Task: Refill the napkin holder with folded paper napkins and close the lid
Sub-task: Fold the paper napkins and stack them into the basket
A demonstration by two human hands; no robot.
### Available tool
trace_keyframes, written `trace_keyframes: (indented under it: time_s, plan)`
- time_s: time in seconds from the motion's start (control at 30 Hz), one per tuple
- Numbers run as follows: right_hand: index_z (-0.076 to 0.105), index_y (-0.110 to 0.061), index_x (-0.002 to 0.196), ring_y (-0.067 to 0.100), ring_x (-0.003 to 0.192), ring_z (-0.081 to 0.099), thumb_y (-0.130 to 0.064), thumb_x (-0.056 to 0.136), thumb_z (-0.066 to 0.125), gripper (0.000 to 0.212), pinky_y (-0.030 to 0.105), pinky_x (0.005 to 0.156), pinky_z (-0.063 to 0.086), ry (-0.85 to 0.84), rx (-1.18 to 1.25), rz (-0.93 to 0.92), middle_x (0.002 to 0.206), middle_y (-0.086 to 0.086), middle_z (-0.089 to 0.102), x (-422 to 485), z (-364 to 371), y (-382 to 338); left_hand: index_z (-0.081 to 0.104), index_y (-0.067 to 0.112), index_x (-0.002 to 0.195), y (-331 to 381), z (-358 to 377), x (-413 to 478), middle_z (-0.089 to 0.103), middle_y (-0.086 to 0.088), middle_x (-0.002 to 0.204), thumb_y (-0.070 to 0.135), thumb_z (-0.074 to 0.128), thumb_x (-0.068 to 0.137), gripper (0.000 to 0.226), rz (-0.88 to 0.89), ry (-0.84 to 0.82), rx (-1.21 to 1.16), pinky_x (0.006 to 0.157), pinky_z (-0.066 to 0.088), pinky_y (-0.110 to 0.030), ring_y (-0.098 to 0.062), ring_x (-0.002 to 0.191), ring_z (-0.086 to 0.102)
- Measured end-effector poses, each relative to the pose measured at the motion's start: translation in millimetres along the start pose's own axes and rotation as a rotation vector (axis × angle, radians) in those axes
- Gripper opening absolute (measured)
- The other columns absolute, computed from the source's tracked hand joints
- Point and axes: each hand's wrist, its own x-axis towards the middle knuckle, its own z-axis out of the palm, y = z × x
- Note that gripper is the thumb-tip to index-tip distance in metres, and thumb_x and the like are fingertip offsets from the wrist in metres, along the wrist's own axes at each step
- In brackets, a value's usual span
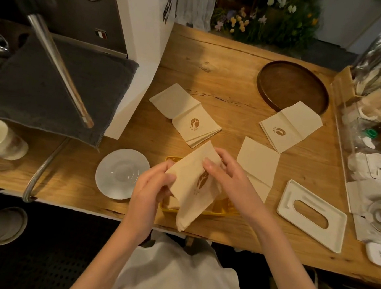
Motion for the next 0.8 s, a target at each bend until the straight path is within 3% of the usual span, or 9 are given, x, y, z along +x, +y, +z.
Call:
trace_keyframes:
  time_s: [0.07,0.17,0.3,0.4,0.57,0.67,0.8]
  plan:
    - [0.062,-0.027,0.111,-0.001,0.080,0.069,-0.041,0.082,0.057,0.033,0.014,0.065,0.052,0.014,0.065,0.004,0.086,-0.020,0.072,-1,0,-2,0.055,0.011,0.075,1,-1,0,0.057,0.005,0.069,0.033,0.052,0.076,0.022,-0.032,0.061,-0.052,0.053,0.042,-0.017,-0.008,0.068,0.055]
    - [0.069,-0.023,0.102,0.010,0.082,0.072,-0.031,0.086,0.060,0.020,0.022,0.067,0.057,0.079,0.098,-0.033,0.091,-0.006,0.076,-3,0,-1,0.059,0.016,0.079,0,-3,1,0.063,0.006,0.073,0.032,0.048,0.082,0.020,-0.075,0.129,-0.107,0.053,0.045,-0.020,-0.010,0.073,0.061]
    - [0.067,-0.018,0.105,0.013,0.083,0.072,-0.022,0.093,0.059,0.015,0.024,0.064,0.057,0.191,0.156,-0.063,0.093,0.000,0.075,-2,0,1,0.066,0.021,0.110,-2,0,1,0.074,0.003,0.100,0.033,0.063,0.086,0.027,-0.161,0.149,-0.114,0.066,0.057,-0.023,-0.013,0.094,0.070]
    - [0.066,-0.017,0.106,0.012,0.083,0.072,-0.021,0.094,0.056,0.016,0.021,0.061,0.056,0.194,0.172,-0.098,0.094,-0.002,0.075,-2,2,-1,0.069,0.018,0.109,-5,4,1,0.074,0.003,0.103,0.028,0.060,0.083,0.030,-0.156,0.188,-0.023,0.070,0.057,-0.021,-0.012,0.098,0.069]
    - [0.061,-0.019,0.108,0.004,0.088,0.070,-0.017,0.095,0.053,0.016,0.020,0.067,0.056,0.147,0.117,-0.116,0.093,-0.012,0.074,-4,1,2,0.068,0.019,0.109,-6,-5,1,0.075,0.008,0.098,0.020,0.056,0.093,0.021,-0.108,0.262,0.072,0.064,0.055,-0.017,-0.006,0.092,0.069]
    - [0.062,-0.016,0.111,0.012,0.090,0.069,-0.018,0.095,0.057,0.017,0.028,0.078,0.057,0.201,0.011,-0.102,0.096,0.000,0.073,-4,-5,12,0.068,0.016,0.113,-8,-18,1,0.075,0.005,0.101,0.022,0.055,0.094,0.024,-0.117,0.320,0.107,0.067,0.057,-0.020,-0.010,0.096,0.069]
    - [0.063,-0.027,0.108,0.008,0.092,0.067,-0.024,0.091,0.063,0.017,0.027,0.084,0.056,0.247,-0.184,-0.118,0.098,-0.007,0.070,-9,-15,25,0.068,0.017,0.114,-9,-35,-3,0.074,0.002,0.103,0.024,0.055,0.094,0.024,-0.122,0.372,0.115,0.076,0.058,-0.030,-0.015,0.098,0.069]
